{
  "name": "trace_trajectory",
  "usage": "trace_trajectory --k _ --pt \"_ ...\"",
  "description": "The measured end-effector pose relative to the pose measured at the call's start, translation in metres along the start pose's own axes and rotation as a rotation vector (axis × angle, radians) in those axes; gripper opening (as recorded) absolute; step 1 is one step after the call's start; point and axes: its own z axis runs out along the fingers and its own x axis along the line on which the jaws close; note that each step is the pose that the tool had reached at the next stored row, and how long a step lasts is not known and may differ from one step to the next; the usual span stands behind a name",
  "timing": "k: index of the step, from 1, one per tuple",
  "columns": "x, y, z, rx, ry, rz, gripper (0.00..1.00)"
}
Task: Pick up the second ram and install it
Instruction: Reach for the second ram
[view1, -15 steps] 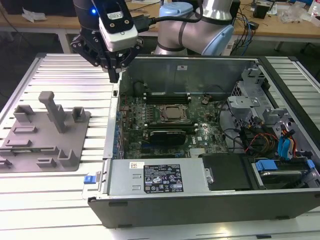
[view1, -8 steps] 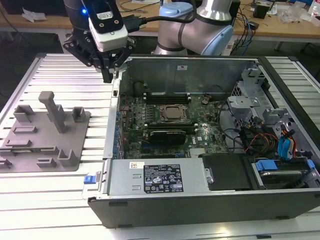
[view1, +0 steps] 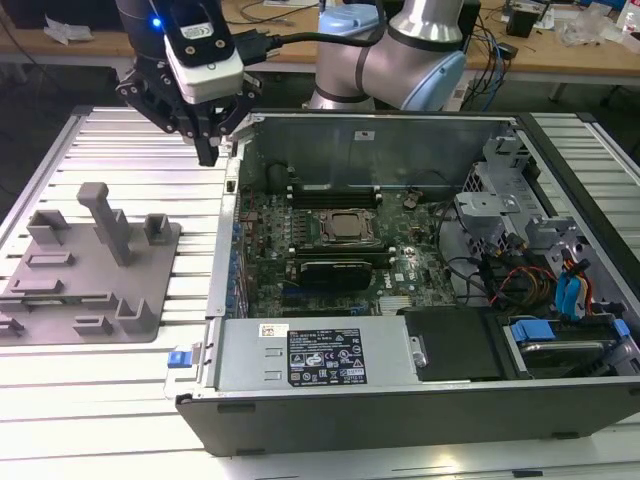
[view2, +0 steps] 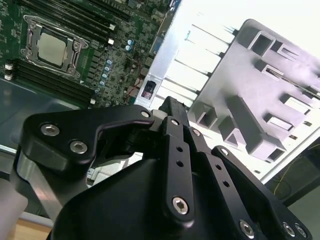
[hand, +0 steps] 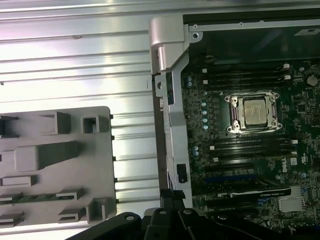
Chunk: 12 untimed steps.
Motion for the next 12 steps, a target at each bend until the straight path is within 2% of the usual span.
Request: trace_trajectory --k 6,7,10,12 --pt "0.0169 -0.0013 0.0003 -0.0001 -0.0002 0.0 0.08" --pt "0.0228 -0.0017 0.0003 0.0 -0.0001 0.0 0.08" --pt "0.0328 -0.0025 0.0002 -0.0001 -0.0001 0.0 0.08" --pt "0.0363 -0.0027 0.0002 -0.0001 -0.0002 0.0 0.08"
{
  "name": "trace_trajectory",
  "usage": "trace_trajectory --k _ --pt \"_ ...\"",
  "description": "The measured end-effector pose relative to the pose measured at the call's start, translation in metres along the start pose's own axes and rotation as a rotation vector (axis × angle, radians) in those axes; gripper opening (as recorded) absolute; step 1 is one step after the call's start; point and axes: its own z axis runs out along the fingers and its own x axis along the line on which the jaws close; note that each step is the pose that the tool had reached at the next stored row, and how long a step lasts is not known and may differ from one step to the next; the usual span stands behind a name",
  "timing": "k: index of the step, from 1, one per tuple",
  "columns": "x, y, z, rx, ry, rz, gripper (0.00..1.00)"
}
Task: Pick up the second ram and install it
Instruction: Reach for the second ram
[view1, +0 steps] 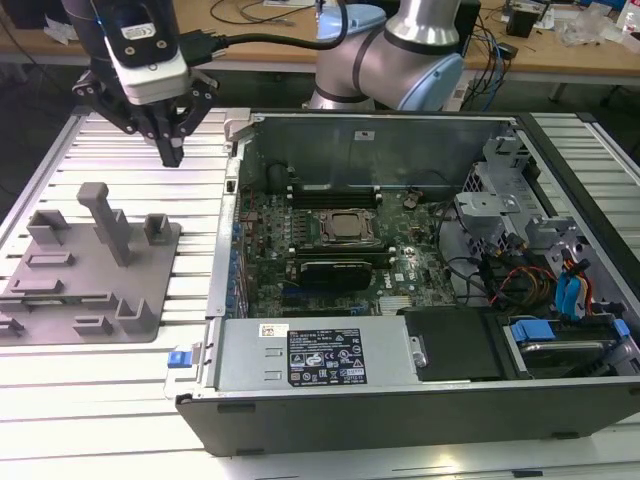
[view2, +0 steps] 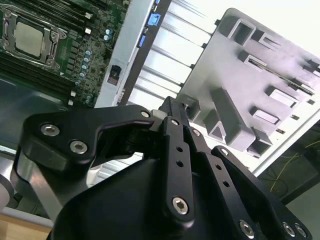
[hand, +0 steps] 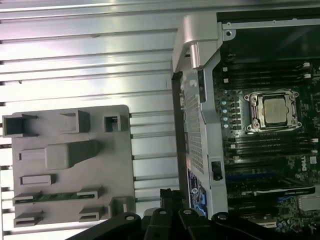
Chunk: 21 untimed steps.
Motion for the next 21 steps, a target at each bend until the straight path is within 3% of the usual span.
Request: trace_trajectory --k 12,14,21 --pt "0.0259 -0.002 -0.0003 0.0 0.0 0.0 0.08" --pt "0.034 -0.0026 -0.0004 0.0 0.0 0.0 0.08" --pt "0.0495 -0.0037 -0.0006 0.0 0.0 0.0 0.08"
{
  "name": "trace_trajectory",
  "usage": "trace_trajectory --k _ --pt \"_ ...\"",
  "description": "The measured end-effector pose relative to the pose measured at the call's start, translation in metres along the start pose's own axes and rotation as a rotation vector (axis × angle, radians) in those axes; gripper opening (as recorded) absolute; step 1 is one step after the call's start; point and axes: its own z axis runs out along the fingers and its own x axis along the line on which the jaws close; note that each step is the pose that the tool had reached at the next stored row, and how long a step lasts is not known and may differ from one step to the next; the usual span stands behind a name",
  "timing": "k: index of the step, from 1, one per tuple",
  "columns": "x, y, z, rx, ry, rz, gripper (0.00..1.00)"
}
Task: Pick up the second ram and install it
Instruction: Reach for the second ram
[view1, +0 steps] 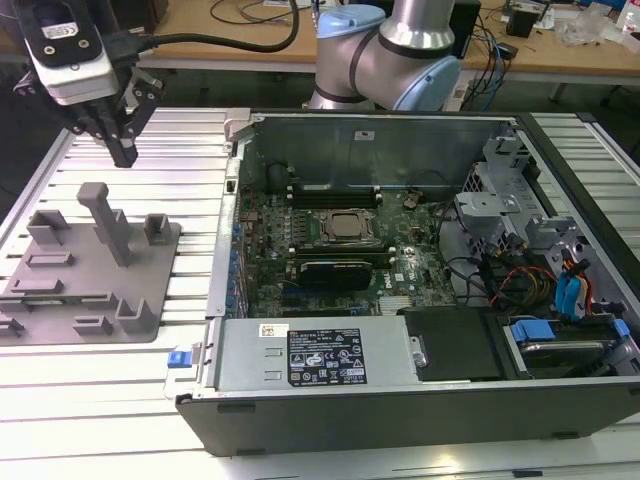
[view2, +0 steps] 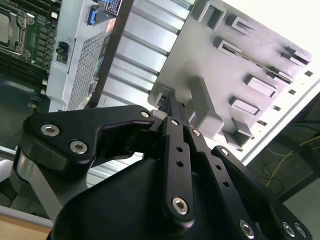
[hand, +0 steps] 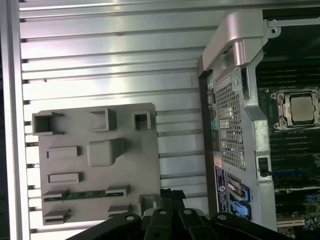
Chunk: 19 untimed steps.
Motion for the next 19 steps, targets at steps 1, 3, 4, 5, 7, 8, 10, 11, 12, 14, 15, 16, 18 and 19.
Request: trace_trajectory --k 1,3,4,5,7,8,10,11,12,14,15,16,18,19 --pt "0.0031 -0.0002 0.0 0.0 0.0 0.0 0.08" --pt "0.0062 -0.0005 -0.0001 0.0 0.0 0.0 0.08" --pt "0.0075 -0.0006 0.0 0.0 0.0 0.0 0.08" --pt "0.0088 -0.0007 0.0 0.0 0.0001 0.0 0.08" --pt "0.016 -0.0012 0.0002 0.0 0.0 0.0 0.08" --pt "0.0202 -0.0015 0.0004 0.0 0.0 0.0 0.08" --pt "0.0289 -0.0022 0.0009 0.0 0.0 0.0 0.08" --pt "0.0323 -0.0025 0.0011 0.0 0.0 0.0 0.08" --pt "0.0348 -0.0027 0.0012 0.0 0.0 0.0 0.08" --pt "0.0386 -0.003 0.0013 0.0 0.0 0.0 0.08" --pt "0.0401 -0.0031 0.0014 0.0 0.0 0.0 0.08" --pt "0.0418 -0.0032 0.0014 0.0 0.0001 0.0 0.08" --pt "0.0483 -0.0037 0.0016 0.0 0.0 0.0 0.08" --pt "0.0522 -0.004 0.0017 0.0 0.0 0.0 0.08"
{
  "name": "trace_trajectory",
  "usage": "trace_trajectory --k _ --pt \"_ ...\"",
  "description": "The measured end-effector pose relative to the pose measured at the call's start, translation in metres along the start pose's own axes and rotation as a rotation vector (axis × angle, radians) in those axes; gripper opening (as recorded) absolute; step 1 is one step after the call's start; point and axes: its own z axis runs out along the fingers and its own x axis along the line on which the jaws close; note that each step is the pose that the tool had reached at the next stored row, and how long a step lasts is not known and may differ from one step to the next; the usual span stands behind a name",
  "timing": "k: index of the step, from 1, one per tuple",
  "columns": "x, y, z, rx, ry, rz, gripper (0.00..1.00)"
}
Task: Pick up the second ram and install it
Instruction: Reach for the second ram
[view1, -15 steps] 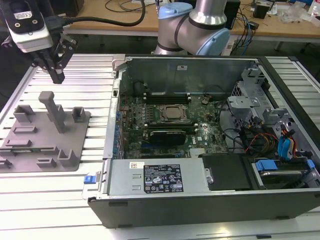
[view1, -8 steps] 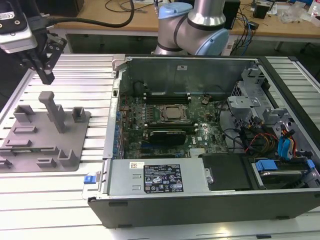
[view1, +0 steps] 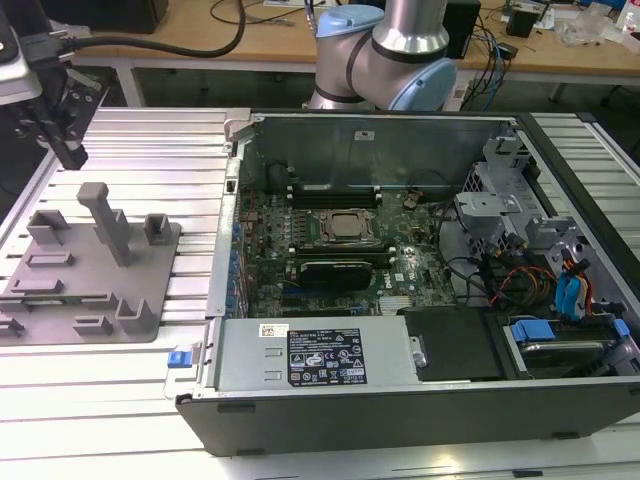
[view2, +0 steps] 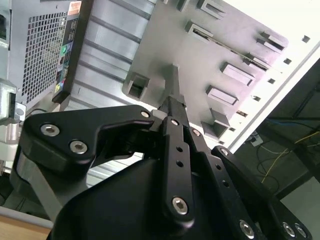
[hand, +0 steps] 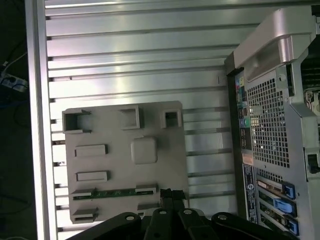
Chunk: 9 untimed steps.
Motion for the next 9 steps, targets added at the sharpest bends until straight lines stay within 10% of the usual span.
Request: trace_trajectory --k 9 --pt "0.0217 -0.0017 0.001 0.0 0.0 0.0 0.08"
